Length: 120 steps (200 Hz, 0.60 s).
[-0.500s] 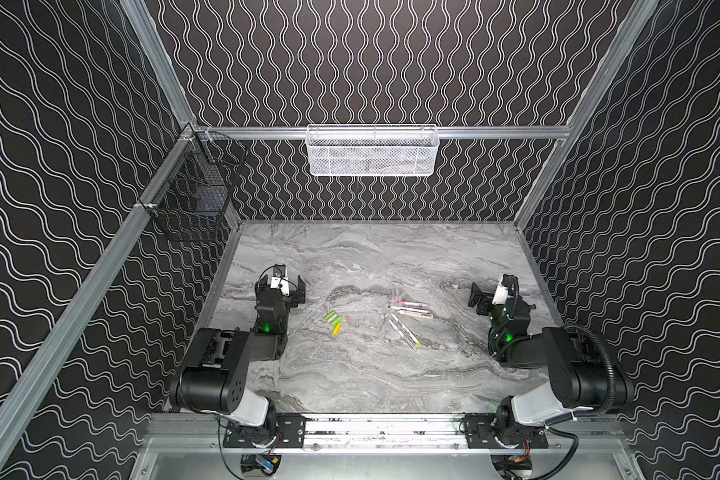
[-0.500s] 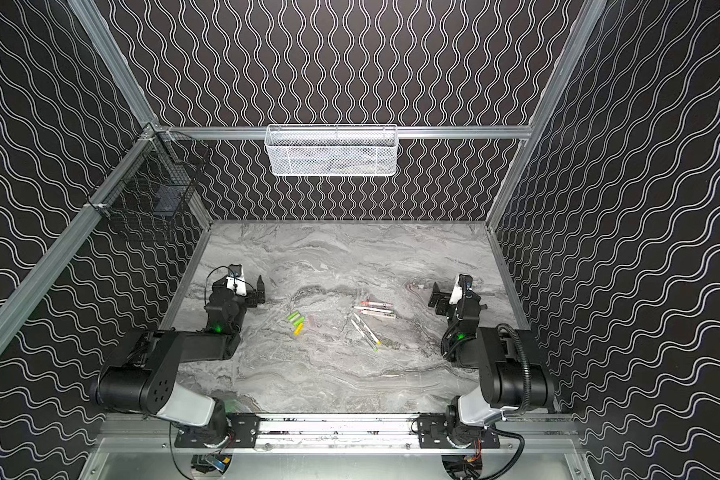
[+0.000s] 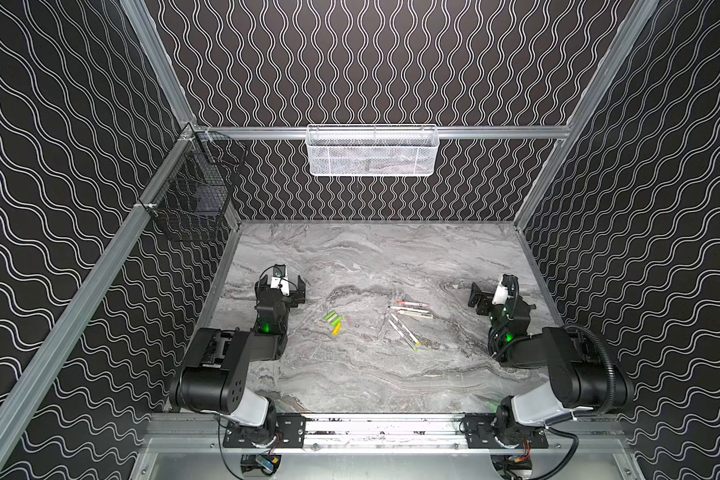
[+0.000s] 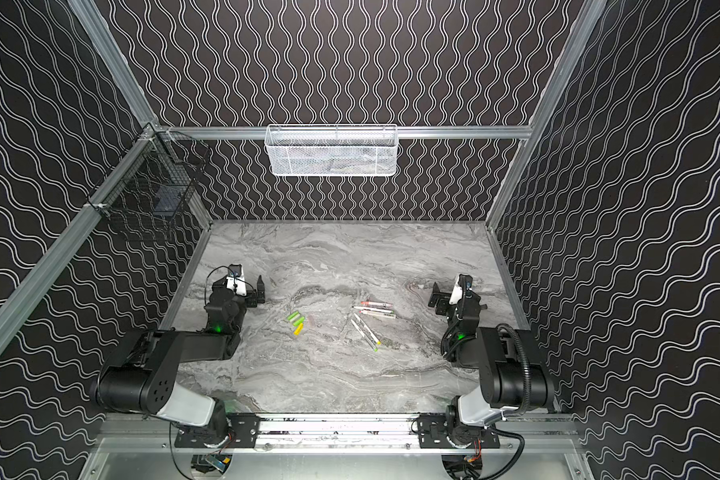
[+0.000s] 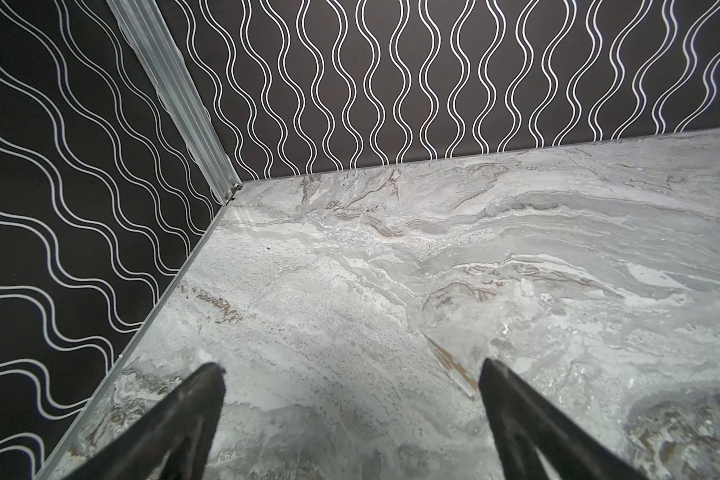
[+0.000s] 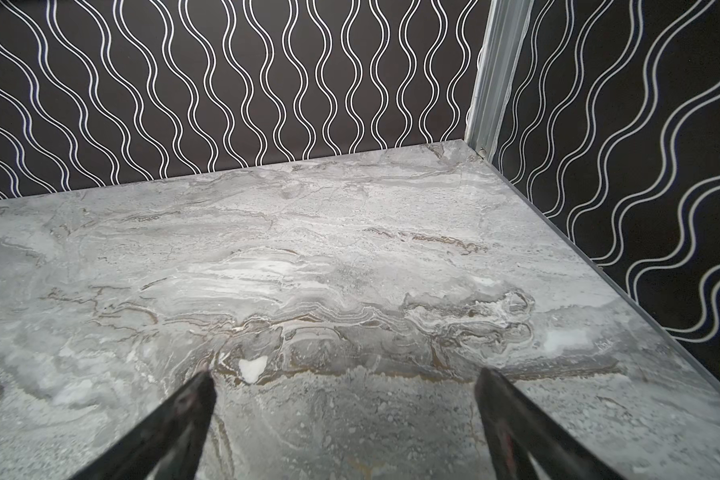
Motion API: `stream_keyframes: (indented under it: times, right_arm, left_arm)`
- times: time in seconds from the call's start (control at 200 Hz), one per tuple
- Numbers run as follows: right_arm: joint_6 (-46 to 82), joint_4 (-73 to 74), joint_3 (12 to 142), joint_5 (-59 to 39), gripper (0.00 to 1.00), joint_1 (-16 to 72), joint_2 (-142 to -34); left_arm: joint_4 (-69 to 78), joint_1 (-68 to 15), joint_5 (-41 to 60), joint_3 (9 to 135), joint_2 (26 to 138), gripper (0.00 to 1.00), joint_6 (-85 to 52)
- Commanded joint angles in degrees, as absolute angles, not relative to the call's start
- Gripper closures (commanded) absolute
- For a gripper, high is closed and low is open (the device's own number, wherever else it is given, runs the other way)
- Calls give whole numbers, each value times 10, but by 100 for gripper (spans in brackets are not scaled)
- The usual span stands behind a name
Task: Insert the pens into the pen caps
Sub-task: 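Move both grippers forward from rest toward the caps and markers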
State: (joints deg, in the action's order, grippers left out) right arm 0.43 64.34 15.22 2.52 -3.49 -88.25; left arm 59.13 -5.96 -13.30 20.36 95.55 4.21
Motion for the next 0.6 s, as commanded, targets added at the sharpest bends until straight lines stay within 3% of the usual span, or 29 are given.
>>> stream_keyframes:
  times: [0.0,0.36,0.596]
  right_arm:
    - [1,666,155,26,0,-34,-881]
    - [1,665,155,26,0,-33,-881]
    - [1,666,155,26,0,-34,-881]
  left_arm:
    - [601,-58,-128,210,954,1,33]
    - [588,-59,-55,208,936,1,65]
    - [385,-72,-166,308,901,1,39]
